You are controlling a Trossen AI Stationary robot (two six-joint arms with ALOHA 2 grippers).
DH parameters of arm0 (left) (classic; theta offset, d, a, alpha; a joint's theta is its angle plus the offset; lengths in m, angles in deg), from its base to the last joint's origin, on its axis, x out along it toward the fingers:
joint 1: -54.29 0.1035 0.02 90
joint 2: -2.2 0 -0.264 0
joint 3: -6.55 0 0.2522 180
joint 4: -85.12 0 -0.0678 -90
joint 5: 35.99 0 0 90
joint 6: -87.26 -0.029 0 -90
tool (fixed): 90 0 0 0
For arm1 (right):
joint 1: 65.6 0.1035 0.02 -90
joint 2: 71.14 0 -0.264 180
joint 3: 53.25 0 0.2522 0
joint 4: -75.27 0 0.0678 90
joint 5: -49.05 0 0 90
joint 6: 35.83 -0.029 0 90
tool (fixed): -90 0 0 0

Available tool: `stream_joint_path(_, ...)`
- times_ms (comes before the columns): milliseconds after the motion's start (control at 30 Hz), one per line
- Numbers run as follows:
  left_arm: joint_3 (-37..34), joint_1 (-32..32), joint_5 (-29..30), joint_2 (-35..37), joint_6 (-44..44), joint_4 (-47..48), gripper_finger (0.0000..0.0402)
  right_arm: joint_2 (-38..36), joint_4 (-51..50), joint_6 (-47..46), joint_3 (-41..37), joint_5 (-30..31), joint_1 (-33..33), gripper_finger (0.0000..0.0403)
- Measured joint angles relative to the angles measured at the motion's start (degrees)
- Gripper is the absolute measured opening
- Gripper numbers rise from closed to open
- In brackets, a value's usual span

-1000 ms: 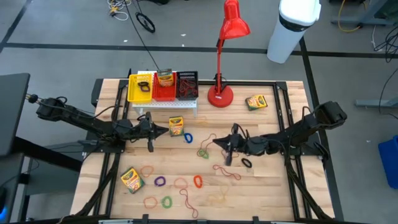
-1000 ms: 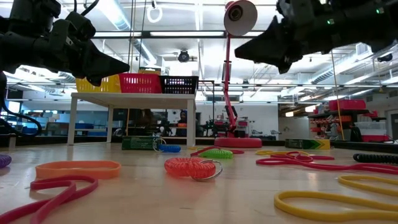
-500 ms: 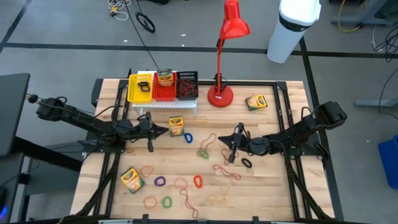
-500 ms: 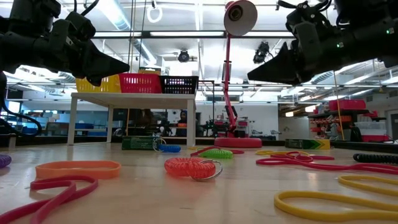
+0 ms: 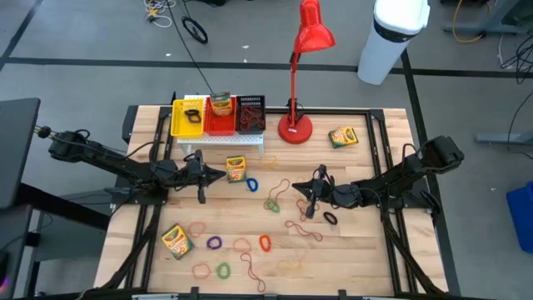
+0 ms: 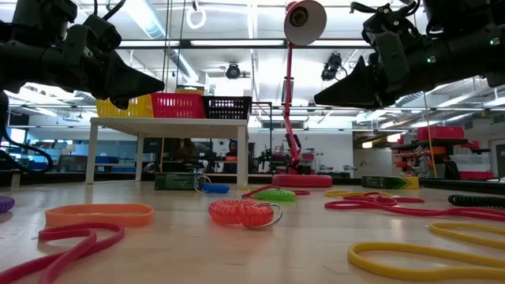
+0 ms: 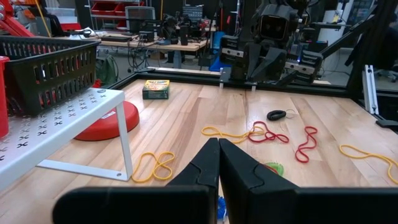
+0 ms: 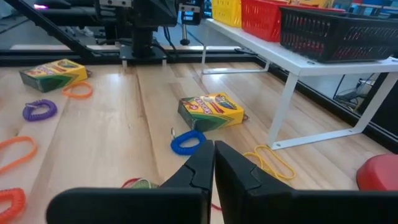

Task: Pick & Place Office Desk Supplies
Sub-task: Put the yellow rubber band into the black bin on the shelf

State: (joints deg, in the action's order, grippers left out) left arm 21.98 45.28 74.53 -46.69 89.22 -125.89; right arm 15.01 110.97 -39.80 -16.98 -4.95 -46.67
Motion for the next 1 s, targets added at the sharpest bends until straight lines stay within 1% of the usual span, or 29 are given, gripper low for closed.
stream_joint_path(200, 0.00, -0.02, 0.01, 0.01, 0.00, 0.00, 0.0010, 0.00, 0.46, 1.41, 0.00, 1.50, -0.28, 0.0024)
stream_joint_path(333, 0.00, -0.01, 0.00, -0.01, 0.00, 0.00, 0.0010, 0.00, 0.32, 1.39, 0.00, 1.43, -0.21, 0.0024)
stream_joint_path(467, 0.00, 0.00, -0.01, 0.01, 0.00, 0.00, 0.0010, 0.00, 0.10, 1.17, 0.00, 0.10, -0.21, 0.0024)
stream_joint_path(667, 0.00, 0.00, -0.01, -0.01, 0.00, 0.00, 0.0010, 0.00, -0.14, -4.79, 0.00, -4.53, -0.27, 0.0024)
stream_joint_path(767, 0.00, -0.02, -0.01, -0.01, 0.00, 0.00, 0.0010, 0.00, 0.04, -5.04, 0.03, -8.30, -0.28, 0.0024)
stream_joint_path(800, 0.00, -0.02, -0.01, 0.00, 0.00, 0.00, 0.0010, 0.00, -0.26, -4.89, 0.22, -8.59, -0.27, 0.0024)
stream_joint_path(867, 0.00, -0.02, -0.01, 0.01, 0.00, 0.02, 0.0010, -0.16, -2.86, -4.79, 1.53, -7.33, -0.25, 0.0024)
stream_joint_path(900, 0.00, -0.02, -0.01, -0.01, 0.00, 0.00, 0.0010, -0.53, -6.28, -4.92, 2.73, -5.94, -0.25, 0.0024)
stream_joint_path(1000, 0.00, -0.01, -0.01, -0.01, 0.00, 0.00, 0.0010, -0.63, -22.84, -7.44, 8.83, -1.70, -0.32, 0.0024)
